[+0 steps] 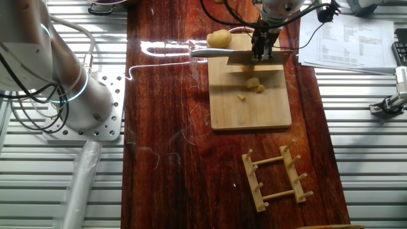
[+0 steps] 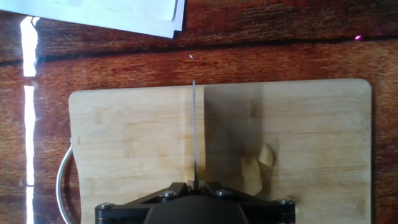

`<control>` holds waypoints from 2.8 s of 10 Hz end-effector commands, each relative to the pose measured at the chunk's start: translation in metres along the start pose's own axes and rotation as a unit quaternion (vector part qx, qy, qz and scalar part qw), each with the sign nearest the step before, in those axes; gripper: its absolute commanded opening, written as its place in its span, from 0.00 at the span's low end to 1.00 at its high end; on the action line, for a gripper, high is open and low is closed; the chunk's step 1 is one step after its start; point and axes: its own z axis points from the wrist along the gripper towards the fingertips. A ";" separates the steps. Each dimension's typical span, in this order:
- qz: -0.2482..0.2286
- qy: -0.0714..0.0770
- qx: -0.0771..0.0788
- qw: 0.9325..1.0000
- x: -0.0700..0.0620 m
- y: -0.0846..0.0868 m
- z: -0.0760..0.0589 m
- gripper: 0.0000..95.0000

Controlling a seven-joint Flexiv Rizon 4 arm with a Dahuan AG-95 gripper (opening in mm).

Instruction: Chop the potatoes

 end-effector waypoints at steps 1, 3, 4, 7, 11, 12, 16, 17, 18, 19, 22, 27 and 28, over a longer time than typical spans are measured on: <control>0.001 0.000 0.001 1.000 0.000 0.000 -0.003 0.00; 0.002 0.001 0.001 1.000 0.000 0.000 -0.002 0.00; 0.003 0.000 0.001 1.000 0.000 0.000 0.000 0.00; 0.000 -0.004 0.008 1.000 -0.001 -0.001 0.013 0.00; -0.002 -0.003 0.008 1.000 0.000 -0.001 0.009 0.00; -0.002 -0.003 0.008 1.000 0.000 -0.002 0.009 0.00; -0.005 -0.001 0.006 1.000 -0.001 -0.003 0.004 0.00; -0.005 -0.002 0.007 1.000 -0.001 -0.003 0.005 0.00; -0.006 -0.004 0.007 1.000 -0.002 -0.004 0.010 0.00; -0.007 -0.006 0.008 1.000 -0.002 -0.004 0.013 0.00; -0.006 -0.004 0.010 1.000 -0.002 -0.004 0.013 0.00; -0.006 0.006 0.006 1.000 -0.002 -0.003 -0.002 0.00; -0.006 0.006 0.006 1.000 -0.002 -0.004 -0.003 0.00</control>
